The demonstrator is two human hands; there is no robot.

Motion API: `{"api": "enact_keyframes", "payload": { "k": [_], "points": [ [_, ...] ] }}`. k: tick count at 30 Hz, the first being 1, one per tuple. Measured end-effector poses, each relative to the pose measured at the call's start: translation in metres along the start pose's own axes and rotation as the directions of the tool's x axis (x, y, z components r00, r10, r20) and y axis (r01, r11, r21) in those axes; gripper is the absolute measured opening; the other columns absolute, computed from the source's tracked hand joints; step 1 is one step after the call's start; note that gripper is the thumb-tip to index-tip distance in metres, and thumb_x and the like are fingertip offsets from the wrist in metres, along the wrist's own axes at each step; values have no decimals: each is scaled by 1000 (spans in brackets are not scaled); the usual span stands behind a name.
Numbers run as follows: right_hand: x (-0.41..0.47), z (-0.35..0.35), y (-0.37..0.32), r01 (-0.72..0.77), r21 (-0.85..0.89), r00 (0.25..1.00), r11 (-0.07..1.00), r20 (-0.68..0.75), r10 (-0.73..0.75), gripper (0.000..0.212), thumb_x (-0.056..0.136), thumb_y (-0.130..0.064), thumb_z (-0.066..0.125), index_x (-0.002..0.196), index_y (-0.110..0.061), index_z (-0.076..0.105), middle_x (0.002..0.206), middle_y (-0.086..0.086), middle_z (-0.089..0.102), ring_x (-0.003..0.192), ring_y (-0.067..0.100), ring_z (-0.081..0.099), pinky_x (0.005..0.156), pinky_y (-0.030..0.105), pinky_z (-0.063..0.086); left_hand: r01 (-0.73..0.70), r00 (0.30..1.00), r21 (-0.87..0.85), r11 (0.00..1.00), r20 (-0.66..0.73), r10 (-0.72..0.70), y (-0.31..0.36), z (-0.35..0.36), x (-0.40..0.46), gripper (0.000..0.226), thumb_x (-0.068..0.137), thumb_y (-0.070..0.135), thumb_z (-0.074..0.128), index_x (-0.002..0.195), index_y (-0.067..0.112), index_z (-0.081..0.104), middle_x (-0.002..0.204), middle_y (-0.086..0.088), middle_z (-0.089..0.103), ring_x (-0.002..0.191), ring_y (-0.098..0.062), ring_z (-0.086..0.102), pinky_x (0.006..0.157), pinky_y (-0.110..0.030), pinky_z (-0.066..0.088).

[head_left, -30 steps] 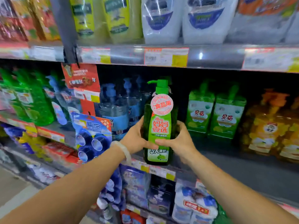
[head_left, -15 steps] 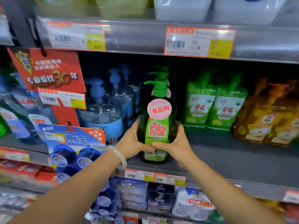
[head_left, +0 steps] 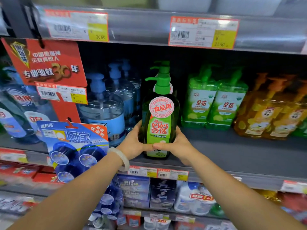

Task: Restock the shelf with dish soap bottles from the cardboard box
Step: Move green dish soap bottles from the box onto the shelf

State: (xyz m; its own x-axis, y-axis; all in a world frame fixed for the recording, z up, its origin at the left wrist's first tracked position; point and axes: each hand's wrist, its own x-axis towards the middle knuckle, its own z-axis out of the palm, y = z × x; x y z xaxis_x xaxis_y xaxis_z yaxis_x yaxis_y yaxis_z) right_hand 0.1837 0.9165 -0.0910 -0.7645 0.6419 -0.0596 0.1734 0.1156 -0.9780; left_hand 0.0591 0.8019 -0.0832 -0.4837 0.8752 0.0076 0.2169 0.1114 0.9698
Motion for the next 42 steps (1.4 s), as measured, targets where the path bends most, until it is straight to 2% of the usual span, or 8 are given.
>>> {"api": "enact_keyframes", "payload": {
  "k": [7,12,15,19,22,25,32,42],
  "points": [
    [3,-1,0,1,-39,1000,999,12,0,90,66,-5,82,138,-21,32,108,-13,60,99,0,58,91,27,51,-4,1000,-11,1000,-29,4,-8,2,-1,83,70,7,79,139,16,34,116,14,59,108,1,57,99,-28,46],
    [-1,-3,8,-14,-177,1000,984,-3,13,97,63,-17,86,141,-19,28,116,-12,57,108,3,55,99,29,46,41,987,77,996,-156,-29,-30,19,-19,69,69,13,82,126,16,43,120,4,61,111,-12,58,100,-34,46],
    [-17,-1,20,-47,-345,999,937,-12,46,127,50,-45,89,148,-18,13,147,0,37,137,15,35,113,37,33,31,944,218,975,-328,43,-35,38,-39,61,75,17,77,127,19,47,122,-1,57,118,-17,52,101,-34,43],
    [-44,-15,20,-49,-593,998,804,1,62,116,70,-33,80,149,-8,0,158,9,6,147,22,9,119,30,14,91,904,390,916,-419,88,-27,65,-70,59,80,14,72,132,7,46,128,-11,49,122,-25,47,105,-33,37],
    [-65,-38,16,32,-722,999,691,33,-11,106,77,-31,75,149,-9,2,159,10,0,147,23,3,118,28,8,-13,958,562,827,-230,172,-8,91,-77,61,82,18,69,135,8,42,136,-10,43,129,-23,39,107,-24,27],
    [-99,-73,19,76,-851,997,519,53,-59,101,79,-34,71,150,-10,3,159,11,-3,147,24,0,120,33,9,-111,988,794,598,21,155,12,128,-73,77,85,28,64,146,9,22,155,-11,18,144,-23,15,115,-25,9],
    [-228,-191,58,-150,-921,985,361,-171,-25,100,77,-35,72,149,-10,8,158,12,7,146,28,9,119,39,15,-282,959,914,293,266,92,58,271,-97,84,86,30,59,149,10,7,159,-12,0,147,-28,-1,119,-43,9],
    [-466,-361,130,-589,-758,804,280,-584,110,100,73,-39,73,148,-11,13,152,12,20,143,29,17,116,43,21,-685,725,681,258,672,150,113,551,-188,86,85,29,60,149,11,6,158,-13,1,147,-30,-1,119,-44,10]
  ]
}}
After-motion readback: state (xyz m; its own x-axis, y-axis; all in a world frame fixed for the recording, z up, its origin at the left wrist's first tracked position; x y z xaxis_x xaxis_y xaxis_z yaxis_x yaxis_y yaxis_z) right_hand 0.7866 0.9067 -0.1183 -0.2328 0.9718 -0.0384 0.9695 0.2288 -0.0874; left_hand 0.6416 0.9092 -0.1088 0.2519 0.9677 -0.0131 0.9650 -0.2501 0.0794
